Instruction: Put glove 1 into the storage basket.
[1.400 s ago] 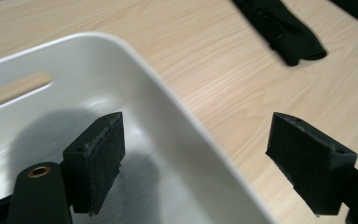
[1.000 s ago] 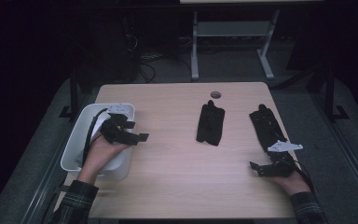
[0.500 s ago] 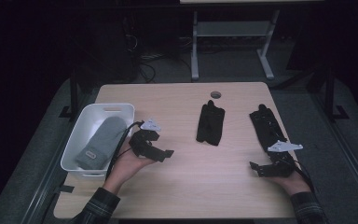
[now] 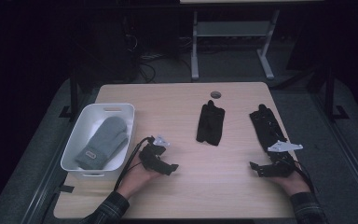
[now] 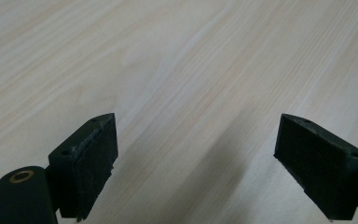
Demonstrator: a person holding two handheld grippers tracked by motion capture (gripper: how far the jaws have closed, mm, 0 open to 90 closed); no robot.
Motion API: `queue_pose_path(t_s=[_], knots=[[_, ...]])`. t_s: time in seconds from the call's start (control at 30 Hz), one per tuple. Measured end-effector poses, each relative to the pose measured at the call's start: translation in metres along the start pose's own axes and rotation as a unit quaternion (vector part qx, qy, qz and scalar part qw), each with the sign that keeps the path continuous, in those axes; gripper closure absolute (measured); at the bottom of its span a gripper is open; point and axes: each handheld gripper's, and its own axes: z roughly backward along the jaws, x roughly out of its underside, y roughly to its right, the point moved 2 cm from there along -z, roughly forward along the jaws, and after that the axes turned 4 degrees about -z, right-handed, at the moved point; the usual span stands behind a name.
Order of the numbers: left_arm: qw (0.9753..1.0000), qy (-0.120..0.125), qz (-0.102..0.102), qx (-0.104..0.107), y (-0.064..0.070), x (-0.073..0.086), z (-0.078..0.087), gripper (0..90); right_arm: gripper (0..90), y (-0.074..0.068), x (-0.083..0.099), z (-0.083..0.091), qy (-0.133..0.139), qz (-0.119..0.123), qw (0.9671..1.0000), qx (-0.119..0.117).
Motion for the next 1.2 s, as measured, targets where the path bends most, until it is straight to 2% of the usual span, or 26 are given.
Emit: queue_pose_path(t_s=[0.1, 0.17, 0.27, 0.33, 0.43, 0.5, 0.57, 0.63, 0.83, 0.87, 0.93, 1.0, 1.2], knots=[[0.9999, 0.006, -0.006, -0.006, -0.002, 0.003, -0.001, 12.4, 10.1, 0.000, 0.000, 0.000, 0.000, 0.000, 1.0000, 0.000], [0.9999, 0.015, -0.002, -0.005, -0.003, 0.006, -0.002, 12.4, 10.1, 0.000, 0.000, 0.000, 0.000, 0.000, 1.0000, 0.000], [0.9998, -0.001, -0.015, -0.010, -0.005, 0.011, -0.005, 12.4, 10.3, 0.000, 0.000, 0.000, 0.000, 0.000, 1.0000, 0.001], [0.9995, 0.004, -0.026, -0.020, -0.004, 0.013, -0.007, 12.3, 12.7, 0.000, 0.000, 0.001, -0.002, -0.001, 1.0000, 0.001], [0.9991, 0.026, -0.030, -0.017, -0.004, 0.016, -0.008, 12.3, 16.0, 0.001, -0.001, 0.003, -0.009, 0.000, 1.0000, 0.000], [0.9981, 0.046, -0.039, -0.011, -0.005, 0.019, -0.008, 12.3, 24.4, 0.001, -0.002, 0.006, -0.012, -0.002, 0.9999, -0.007], [0.9966, 0.071, -0.039, -0.010, -0.005, 0.023, -0.010, 12.3, 29.5, 0.001, -0.005, 0.009, -0.013, -0.002, 0.9999, -0.006], [0.9965, 0.073, -0.038, -0.011, -0.005, 0.024, -0.010, 12.4, 36.0, 0.002, -0.008, 0.014, -0.012, 0.000, 0.9999, -0.002], [0.9963, 0.077, -0.037, -0.011, -0.005, 0.024, -0.010, 12.3, 67.3, 0.008, -0.023, 0.025, -0.002, -0.004, 0.9998, 0.019], [0.9961, 0.082, -0.031, -0.010, -0.004, 0.024, -0.011, 12.3, 71.9, 0.010, -0.027, 0.026, 0.001, -0.007, 0.9997, 0.025], [0.9966, 0.073, -0.035, -0.014, -0.004, 0.025, -0.009, 12.3, 81.2, 0.015, -0.034, 0.028, 0.007, -0.018, 0.9994, 0.028], [0.9960, 0.079, -0.041, -0.006, -0.005, 0.027, -0.008, 12.4, 89.7, 0.020, -0.039, 0.030, 0.013, -0.021, 0.9991, 0.033], [0.9956, 0.078, -0.053, 0.003, -0.007, 0.029, -0.006, 12.4, 90.0, 0.037, -0.054, 0.028, 0.022, -0.022, 0.9984, 0.046]])
